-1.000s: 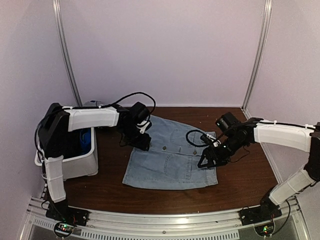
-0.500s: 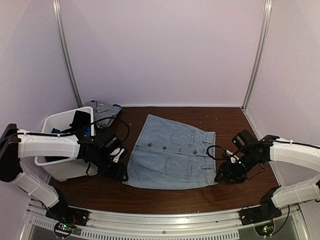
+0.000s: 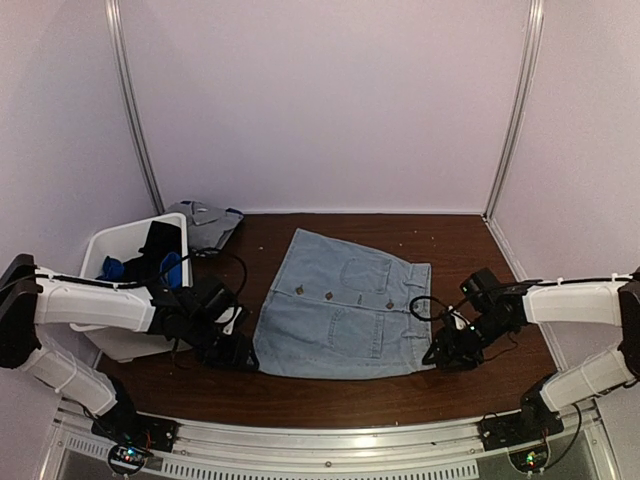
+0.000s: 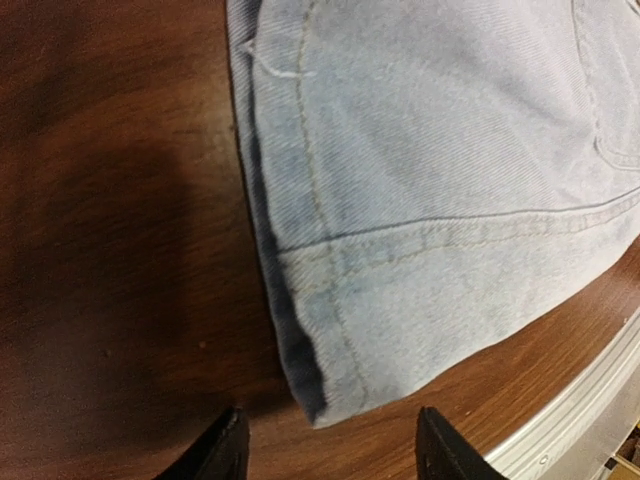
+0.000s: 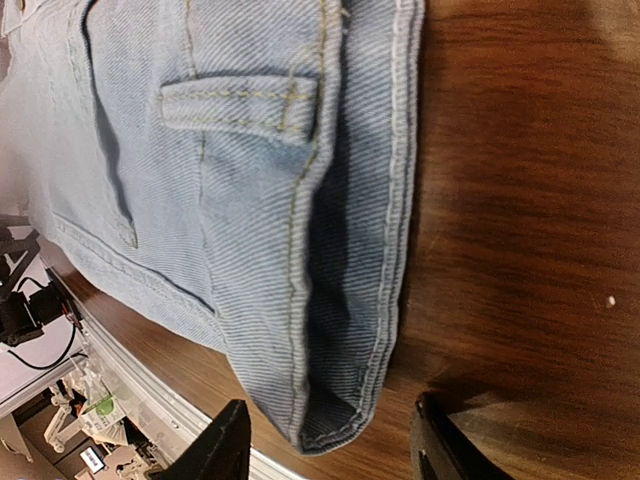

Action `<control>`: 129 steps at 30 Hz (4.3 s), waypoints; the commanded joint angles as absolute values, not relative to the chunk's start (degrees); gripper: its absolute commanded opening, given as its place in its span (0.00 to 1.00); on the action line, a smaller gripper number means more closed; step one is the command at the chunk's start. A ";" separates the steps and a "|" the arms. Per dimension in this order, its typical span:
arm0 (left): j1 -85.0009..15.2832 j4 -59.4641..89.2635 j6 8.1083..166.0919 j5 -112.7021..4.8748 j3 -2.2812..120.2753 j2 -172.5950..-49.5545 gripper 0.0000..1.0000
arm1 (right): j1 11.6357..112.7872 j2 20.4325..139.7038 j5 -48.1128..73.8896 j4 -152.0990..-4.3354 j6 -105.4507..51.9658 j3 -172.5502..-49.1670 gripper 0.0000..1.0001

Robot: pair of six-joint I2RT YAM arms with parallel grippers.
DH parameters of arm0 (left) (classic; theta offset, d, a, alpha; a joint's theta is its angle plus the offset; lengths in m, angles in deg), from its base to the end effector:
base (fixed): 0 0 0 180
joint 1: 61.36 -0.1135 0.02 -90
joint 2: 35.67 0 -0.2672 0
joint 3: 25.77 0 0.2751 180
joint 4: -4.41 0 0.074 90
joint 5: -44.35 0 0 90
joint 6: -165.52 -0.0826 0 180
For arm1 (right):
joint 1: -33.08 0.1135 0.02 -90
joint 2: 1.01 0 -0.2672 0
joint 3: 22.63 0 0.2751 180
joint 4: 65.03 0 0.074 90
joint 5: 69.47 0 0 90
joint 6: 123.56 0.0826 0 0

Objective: Fold and stack the mixed laundry pile
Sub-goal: Pick up the flattened skirt from the center of the board, then fold the flattened skirt at the center of the board.

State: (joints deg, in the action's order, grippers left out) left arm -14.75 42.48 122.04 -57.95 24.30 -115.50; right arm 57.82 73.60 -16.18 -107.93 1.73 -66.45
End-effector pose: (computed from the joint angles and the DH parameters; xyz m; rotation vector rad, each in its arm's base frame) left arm 0.1727 -0.2083 0.0967 0.0649 2.9621 -0.6409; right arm 0.1835 0.1389 0.0957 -0.1284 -2.8803 -1.0338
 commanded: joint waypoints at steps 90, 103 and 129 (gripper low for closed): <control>-30.06 47.06 112.31 -62.84 69.25 -141.30 0.00 | 39.64 88.50 -22.38 -112.80 -4.62 -92.43 0.00; -27.70 43.24 109.97 -65.95 60.36 -149.55 0.00 | 42.51 103.14 -18.39 -109.82 -12.66 -91.80 0.00; -28.35 53.95 109.96 -61.75 57.22 -129.88 0.00 | 42.01 83.34 -22.43 -124.74 -12.00 -89.85 0.00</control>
